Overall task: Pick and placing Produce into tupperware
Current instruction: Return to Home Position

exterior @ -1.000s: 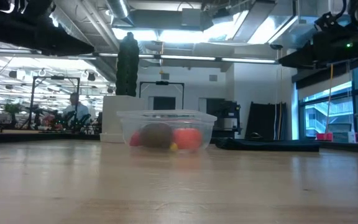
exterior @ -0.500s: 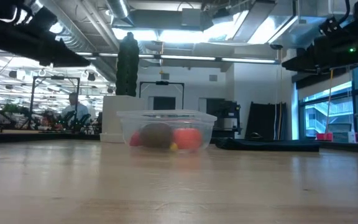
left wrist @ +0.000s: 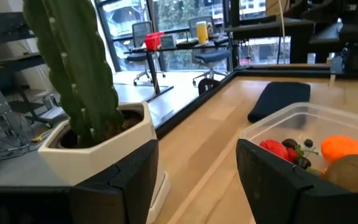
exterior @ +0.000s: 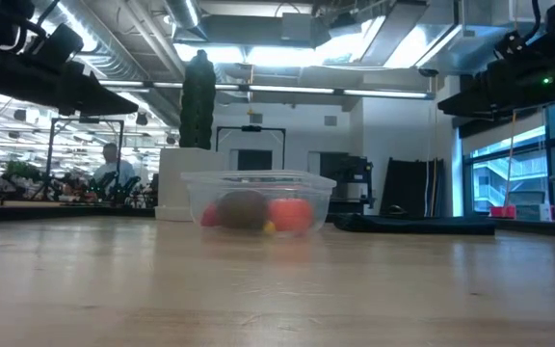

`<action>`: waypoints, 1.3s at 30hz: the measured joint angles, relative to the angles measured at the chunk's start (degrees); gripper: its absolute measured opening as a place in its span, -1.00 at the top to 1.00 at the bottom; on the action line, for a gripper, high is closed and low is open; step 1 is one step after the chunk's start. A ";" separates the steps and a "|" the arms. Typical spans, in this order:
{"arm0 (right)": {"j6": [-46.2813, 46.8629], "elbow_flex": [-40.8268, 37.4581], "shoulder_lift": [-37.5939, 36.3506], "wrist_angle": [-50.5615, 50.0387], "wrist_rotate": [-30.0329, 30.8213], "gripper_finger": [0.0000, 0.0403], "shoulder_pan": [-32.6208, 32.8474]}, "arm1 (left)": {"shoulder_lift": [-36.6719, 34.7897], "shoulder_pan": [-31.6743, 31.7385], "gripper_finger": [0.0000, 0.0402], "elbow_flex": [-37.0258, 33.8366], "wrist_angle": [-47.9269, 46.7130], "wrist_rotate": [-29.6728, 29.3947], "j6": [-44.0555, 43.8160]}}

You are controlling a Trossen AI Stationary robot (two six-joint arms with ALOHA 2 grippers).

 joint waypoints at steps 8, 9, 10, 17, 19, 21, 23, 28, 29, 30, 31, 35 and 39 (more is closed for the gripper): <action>0.17 0.00 0.00 -0.37 -2.60 -0.26 0.02 | 0.04 0.00 -0.04 0.00 -0.07 -0.02 -1.18; 0.17 0.01 0.00 -0.37 -2.58 -0.26 0.00 | 0.04 0.00 -0.04 0.00 -0.07 -0.02 -1.19; 0.17 0.00 0.00 -0.37 -2.57 -0.26 0.00 | 0.04 0.00 -0.04 0.00 -0.08 -0.03 -1.23; 1.39 0.00 0.00 -0.03 -3.37 -0.26 0.00 | 0.04 0.00 -0.04 0.00 -0.13 -0.61 -0.02; 1.92 0.00 0.00 0.64 -4.06 -0.26 0.00 | 0.04 0.00 -0.04 0.00 -0.13 -0.68 0.23; 2.17 0.00 0.00 0.74 -4.10 -0.26 0.02 | 0.04 0.00 -0.04 0.00 -0.15 -0.69 0.23; 2.34 0.00 0.00 0.78 -4.02 -0.26 0.00 | 0.04 0.00 -0.04 0.00 -0.15 -0.69 0.25; 3.10 0.00 0.00 1.07 -3.97 -0.26 0.00 | 0.04 0.00 -0.04 0.00 -0.17 -0.70 -1.17; 3.10 0.00 0.00 1.38 -3.95 -0.26 0.00 | 0.04 0.00 -0.04 0.00 -0.17 -0.70 -1.53; 3.10 0.00 0.00 1.56 -3.95 -0.26 0.01 | 0.04 0.00 -0.04 0.00 -0.17 -0.70 -1.85; 3.10 0.00 0.00 1.55 -3.95 -0.26 0.00 | 0.04 0.00 -0.04 0.00 -0.19 -0.70 -2.12; 2.86 -0.37 0.00 2.11 -3.93 -0.26 0.00 | 0.04 0.00 -0.04 0.00 -0.20 -0.70 -2.55; 2.87 -5.23 -0.54 9.25 -3.95 -0.26 0.02 | 0.04 0.00 -0.04 0.00 -0.22 -0.72 -2.55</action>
